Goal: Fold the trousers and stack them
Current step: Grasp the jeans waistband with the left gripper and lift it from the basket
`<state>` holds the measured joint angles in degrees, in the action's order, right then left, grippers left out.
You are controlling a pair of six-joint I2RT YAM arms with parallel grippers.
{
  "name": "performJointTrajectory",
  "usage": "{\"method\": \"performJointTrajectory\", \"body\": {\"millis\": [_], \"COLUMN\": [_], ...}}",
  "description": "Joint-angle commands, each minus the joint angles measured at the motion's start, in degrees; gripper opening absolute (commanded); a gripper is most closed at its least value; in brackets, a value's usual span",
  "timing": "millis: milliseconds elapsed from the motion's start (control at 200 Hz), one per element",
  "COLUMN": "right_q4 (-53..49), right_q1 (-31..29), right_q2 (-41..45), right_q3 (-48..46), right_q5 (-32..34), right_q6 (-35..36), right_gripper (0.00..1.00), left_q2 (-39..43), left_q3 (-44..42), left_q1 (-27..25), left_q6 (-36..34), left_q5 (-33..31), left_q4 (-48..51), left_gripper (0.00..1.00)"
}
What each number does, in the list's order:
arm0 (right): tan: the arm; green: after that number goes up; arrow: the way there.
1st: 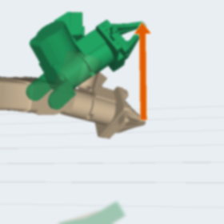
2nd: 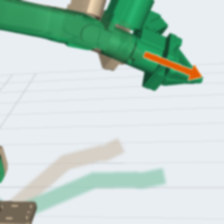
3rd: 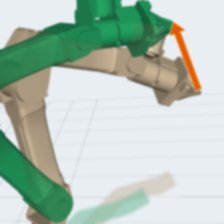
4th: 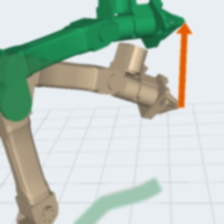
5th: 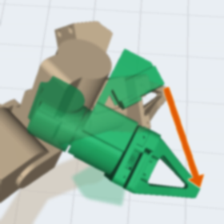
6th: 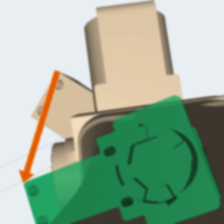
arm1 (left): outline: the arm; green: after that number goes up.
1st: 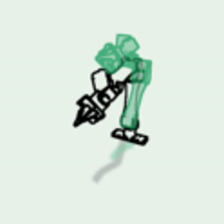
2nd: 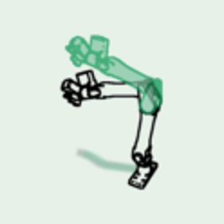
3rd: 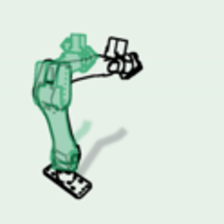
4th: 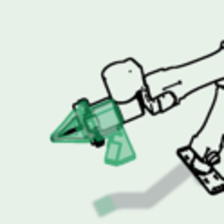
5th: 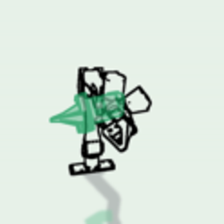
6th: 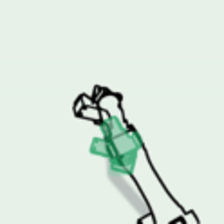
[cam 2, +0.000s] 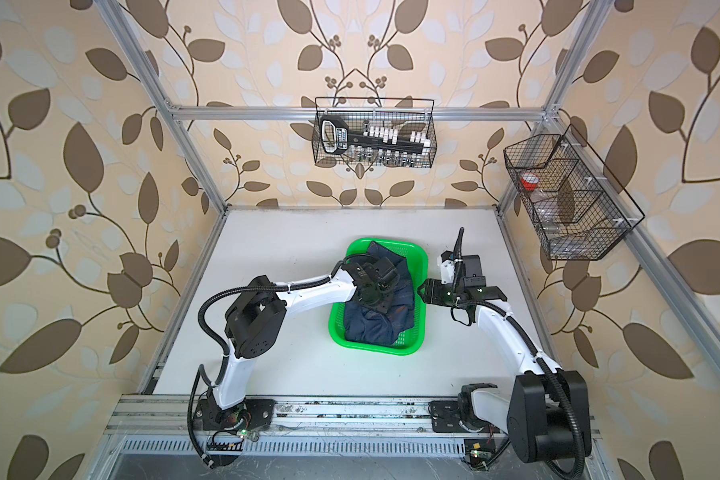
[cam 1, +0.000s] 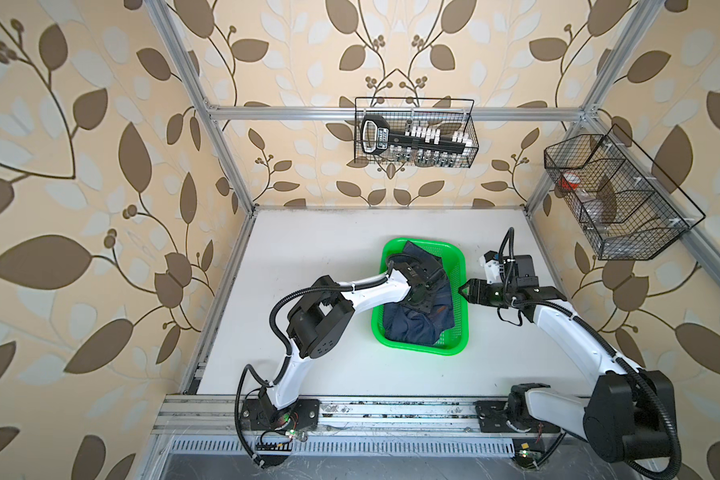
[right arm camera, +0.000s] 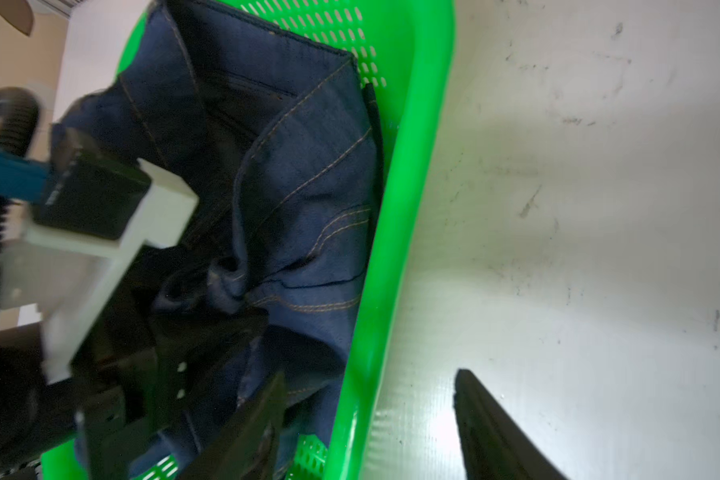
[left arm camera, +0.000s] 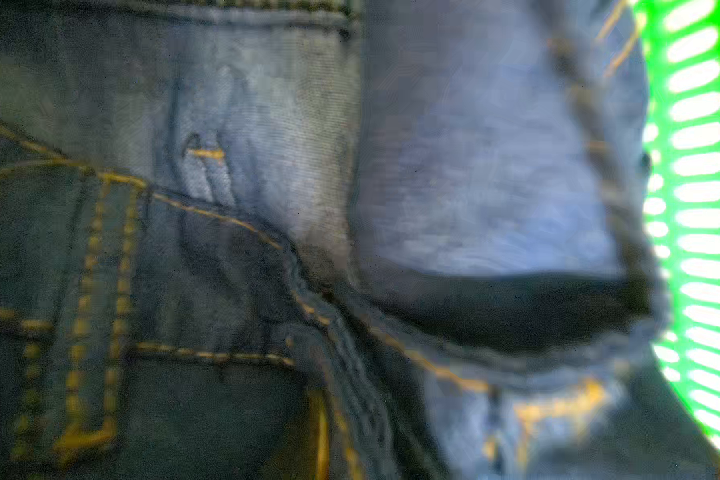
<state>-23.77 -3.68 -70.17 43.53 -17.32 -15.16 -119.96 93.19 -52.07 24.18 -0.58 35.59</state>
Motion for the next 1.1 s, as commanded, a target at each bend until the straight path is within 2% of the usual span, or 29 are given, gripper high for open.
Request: {"method": "performJointTrajectory", "body": {"millis": [0,295,625,660,790,835,1095], "right_q4": [3.0,6.1,6.7,7.0,6.6,6.8,10.4], "right_q1": [-2.3,-5.3,-5.0,-4.6,-2.7,-1.8,2.2], "right_q2": [-2.1,-7.5,-8.6,-8.6,-8.6,-8.6,-10.2], "right_q3": [-0.1,0.9,2.7,2.8,3.7,3.8,5.6], "right_q5": [5.2,11.8,17.3,17.8,20.3,21.1,25.9], "right_q6": [-1.8,-5.3,-10.8,-11.4,-13.4,-14.5,-20.8], "right_gripper": [0.58,0.36,0.13,0.09,0.07,0.03,0.02], "left_q2": [5.1,13.2,20.9,21.5,24.4,25.5,32.1], "left_q3": [3.2,11.8,23.2,23.7,26.7,26.0,19.9], "left_q1": [-0.1,-0.1,2.2,3.2,8.4,10.5,22.4], "left_q6": [-1.2,-4.3,-5.3,-5.1,-4.5,-4.4,-4.5], "left_q5": [2.2,-2.4,-16.4,-18.3,-24.2,-25.8,-38.2], "left_q4": [3.9,15.1,30.7,32.6,39.5,41.2,46.2], "left_gripper": [0.03,0.0,0.0,0.0,0.0,0.0,0.0]}}
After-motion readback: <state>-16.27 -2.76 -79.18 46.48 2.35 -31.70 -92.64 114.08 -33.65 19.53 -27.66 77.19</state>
